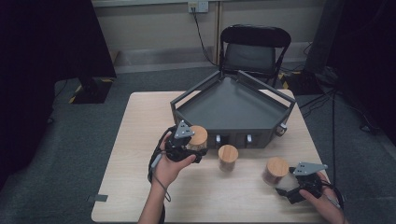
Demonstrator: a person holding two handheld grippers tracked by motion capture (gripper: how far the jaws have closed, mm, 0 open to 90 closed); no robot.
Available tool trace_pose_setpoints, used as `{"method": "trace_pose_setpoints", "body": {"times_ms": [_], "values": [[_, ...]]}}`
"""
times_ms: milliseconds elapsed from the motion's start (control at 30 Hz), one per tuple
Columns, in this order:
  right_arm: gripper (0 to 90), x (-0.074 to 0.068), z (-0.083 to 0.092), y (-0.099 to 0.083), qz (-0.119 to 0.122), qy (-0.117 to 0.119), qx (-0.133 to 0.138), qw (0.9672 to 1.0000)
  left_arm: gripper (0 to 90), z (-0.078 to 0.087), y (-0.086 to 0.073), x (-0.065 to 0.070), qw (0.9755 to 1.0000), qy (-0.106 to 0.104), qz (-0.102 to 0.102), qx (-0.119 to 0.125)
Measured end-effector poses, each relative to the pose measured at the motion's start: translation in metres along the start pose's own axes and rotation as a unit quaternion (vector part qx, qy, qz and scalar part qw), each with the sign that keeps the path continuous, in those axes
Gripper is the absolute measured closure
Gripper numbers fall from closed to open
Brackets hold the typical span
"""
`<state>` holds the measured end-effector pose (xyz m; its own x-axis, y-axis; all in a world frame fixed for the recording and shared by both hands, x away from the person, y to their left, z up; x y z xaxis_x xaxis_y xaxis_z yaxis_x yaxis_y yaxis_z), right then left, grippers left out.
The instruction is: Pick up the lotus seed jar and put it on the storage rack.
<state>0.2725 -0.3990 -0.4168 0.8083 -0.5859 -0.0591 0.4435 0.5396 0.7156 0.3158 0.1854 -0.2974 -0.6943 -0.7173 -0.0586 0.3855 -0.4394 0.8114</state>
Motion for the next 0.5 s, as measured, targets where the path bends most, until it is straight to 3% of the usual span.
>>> {"method": "trace_pose_setpoints", "body": {"times_ms": [500], "values": [[0.0,0.0,0.0,0.0,0.0,0.0,0.0,1.0,25.8,-0.004,0.016,-0.001,1.0,0.009,0.001,0.003]]}}
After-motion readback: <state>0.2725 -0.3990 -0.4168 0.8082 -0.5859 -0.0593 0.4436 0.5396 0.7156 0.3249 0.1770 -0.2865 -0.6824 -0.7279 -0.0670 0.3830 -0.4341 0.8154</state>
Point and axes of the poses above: each handheld gripper's, and its own axes: z roughly backward along the jaws, y roughly out of its top, x roughly to its right, the point moved 1 cm from there along -z, roughly forward along the jaws, and after that the axes turned 6 degrees about y, right-handed, at the moved point
